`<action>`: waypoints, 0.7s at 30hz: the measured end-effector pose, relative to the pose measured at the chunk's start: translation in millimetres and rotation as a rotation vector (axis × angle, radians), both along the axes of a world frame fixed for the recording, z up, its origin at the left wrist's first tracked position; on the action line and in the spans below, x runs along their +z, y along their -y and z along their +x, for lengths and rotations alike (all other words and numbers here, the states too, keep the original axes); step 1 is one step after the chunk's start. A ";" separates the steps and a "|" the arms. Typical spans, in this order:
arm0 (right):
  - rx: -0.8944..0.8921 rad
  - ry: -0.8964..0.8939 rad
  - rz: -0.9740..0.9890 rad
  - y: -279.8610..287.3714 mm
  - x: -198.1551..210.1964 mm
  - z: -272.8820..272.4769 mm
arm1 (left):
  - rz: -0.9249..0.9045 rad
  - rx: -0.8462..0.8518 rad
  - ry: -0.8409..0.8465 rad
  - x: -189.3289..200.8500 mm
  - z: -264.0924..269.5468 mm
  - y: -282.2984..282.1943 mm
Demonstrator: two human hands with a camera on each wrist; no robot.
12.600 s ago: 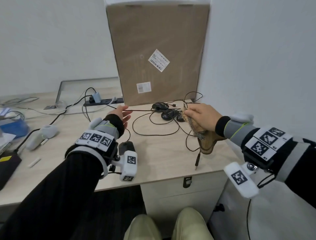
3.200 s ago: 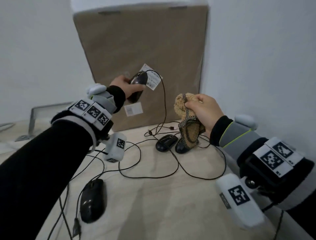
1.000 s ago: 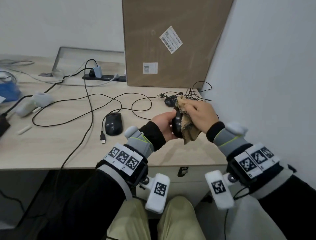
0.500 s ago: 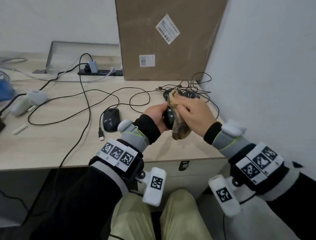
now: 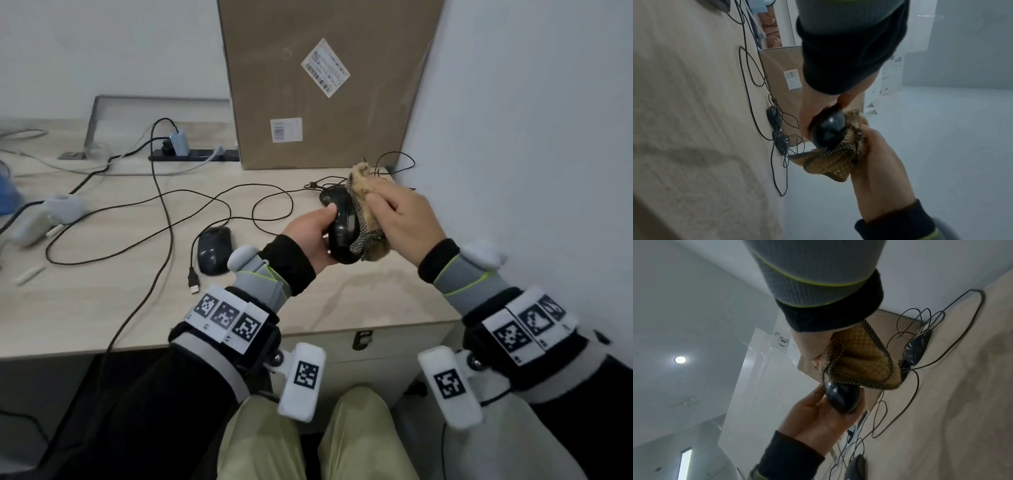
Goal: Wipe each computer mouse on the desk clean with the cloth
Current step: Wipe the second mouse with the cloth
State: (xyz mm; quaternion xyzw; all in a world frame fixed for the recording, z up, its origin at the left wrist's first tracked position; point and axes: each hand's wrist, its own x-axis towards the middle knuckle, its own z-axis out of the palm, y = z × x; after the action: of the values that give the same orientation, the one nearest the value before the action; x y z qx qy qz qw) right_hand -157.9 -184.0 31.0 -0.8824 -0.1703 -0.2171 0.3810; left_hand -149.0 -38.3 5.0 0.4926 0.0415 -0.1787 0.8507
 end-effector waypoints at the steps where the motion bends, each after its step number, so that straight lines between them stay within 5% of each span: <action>1: 0.009 0.011 -0.057 -3.2 -2.1 0.6 | 0.006 -0.002 0.009 -0.3 -1.2 0.9; 6: 0.109 0.101 -0.152 -9.8 -25.9 -22.7 | -0.024 0.107 -0.036 -6.4 0.1 -4.0; 10: 0.090 -0.070 0.115 0.8 -32.5 -32.5 | -0.029 0.175 -0.059 -9.1 4.7 -8.9; 12: -0.007 -0.001 0.170 2.7 -27.6 -26.2 | -0.024 0.162 -0.070 -5.9 3.1 -7.0; 21: 0.128 0.214 -0.316 -7.2 -52.9 -13.4 | -0.037 0.086 -0.091 3.3 -6.3 -1.5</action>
State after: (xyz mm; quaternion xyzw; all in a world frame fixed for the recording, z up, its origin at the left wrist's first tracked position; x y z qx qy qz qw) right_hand -171.3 -176.8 -21.9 -0.8904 -0.2976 -0.2557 0.2306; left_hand -155.3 -36.8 8.3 0.4659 0.0982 -0.1648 0.8638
